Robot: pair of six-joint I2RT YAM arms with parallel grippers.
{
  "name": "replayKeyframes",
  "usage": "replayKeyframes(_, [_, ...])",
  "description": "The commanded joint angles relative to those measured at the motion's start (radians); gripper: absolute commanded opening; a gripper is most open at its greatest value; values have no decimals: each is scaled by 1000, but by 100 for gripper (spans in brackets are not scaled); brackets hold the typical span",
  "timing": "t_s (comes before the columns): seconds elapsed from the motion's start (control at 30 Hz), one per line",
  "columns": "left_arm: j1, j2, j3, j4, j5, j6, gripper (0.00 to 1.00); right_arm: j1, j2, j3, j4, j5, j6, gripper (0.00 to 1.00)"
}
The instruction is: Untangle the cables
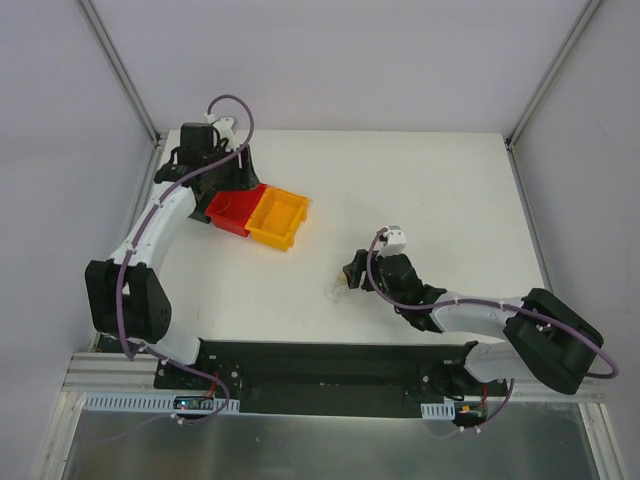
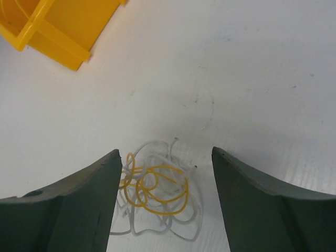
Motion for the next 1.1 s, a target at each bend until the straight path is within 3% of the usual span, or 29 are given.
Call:
replayKeyframes(0.0, [-146,-74,-16,35,241,75,57,-6,-55,26,-69,105,81,72])
replayKeyframes(0.17, [-370,35,-3,39,419,71,51,-9,-139,-51,-75,62,154,70])
replayKeyframes(0.33, [-570,107,-6,30,487,77,51,-11,-323,-177,-64,131,190,70])
replayKeyframes(0.57, [-789,105,-10,-109,173,272,61,-109,-558,-283,-133,103,232,70])
replayKeyframes(0.73, [-834,156,23,-186,-42,292,64,-193,-540,-320,-70,41,275,69])
replayKeyframes(0.97, [-852,273,78,-246,-76,163,60,-213,-402,-270,-9,-39,251,69])
replayKeyframes(1.07, [-865,287,81,-246,-64,148,53,-215,-391,-266,2,-50,245,69])
